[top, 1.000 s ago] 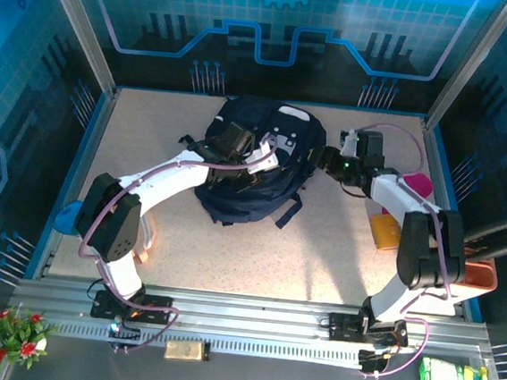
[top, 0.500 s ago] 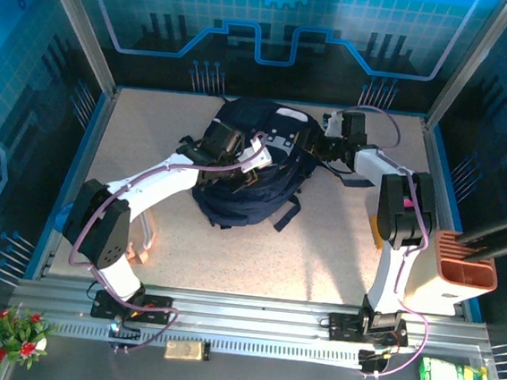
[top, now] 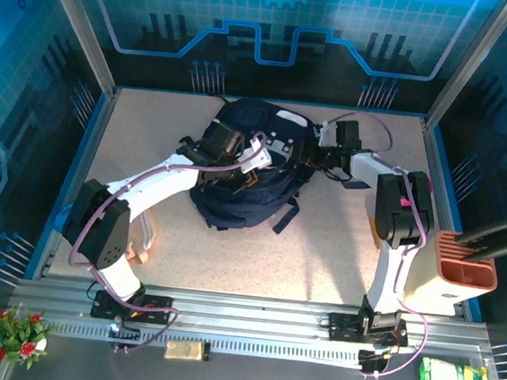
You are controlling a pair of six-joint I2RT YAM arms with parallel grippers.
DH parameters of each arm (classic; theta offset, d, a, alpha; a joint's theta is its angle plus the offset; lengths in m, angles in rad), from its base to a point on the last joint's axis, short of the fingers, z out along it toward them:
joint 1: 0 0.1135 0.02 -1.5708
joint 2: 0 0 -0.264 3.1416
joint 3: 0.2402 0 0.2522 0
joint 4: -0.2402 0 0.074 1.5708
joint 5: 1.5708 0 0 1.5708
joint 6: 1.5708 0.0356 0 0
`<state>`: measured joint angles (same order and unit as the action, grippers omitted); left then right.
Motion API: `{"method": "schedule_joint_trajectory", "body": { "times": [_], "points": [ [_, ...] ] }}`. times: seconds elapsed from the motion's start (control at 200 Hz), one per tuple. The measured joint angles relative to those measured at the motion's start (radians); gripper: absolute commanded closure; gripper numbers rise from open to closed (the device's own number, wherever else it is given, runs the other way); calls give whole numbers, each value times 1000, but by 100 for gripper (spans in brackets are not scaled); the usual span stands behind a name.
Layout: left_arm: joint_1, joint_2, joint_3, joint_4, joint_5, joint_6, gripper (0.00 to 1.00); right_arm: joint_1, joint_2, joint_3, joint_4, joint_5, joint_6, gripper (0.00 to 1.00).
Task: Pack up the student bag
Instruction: Unzip the student bag at the top-center of the table.
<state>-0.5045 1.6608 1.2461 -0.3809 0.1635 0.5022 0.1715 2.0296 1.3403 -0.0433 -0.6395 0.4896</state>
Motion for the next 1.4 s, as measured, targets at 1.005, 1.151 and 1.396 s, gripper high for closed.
{"method": "schedule_joint_trajectory", "body": {
  "times": [1.005,1.151,1.396],
  "points": [
    [0,0,0,-10,3,-6,90,22,-111,-127,-26,-95,-105,56],
    [0,0,0,-10,3,-6,90,23,-142,-158,-23,-154,-108,59],
    [0,0,0,-9,3,-6,90,27,-147,-163,-47,-162,-127,70]
  ]
}}
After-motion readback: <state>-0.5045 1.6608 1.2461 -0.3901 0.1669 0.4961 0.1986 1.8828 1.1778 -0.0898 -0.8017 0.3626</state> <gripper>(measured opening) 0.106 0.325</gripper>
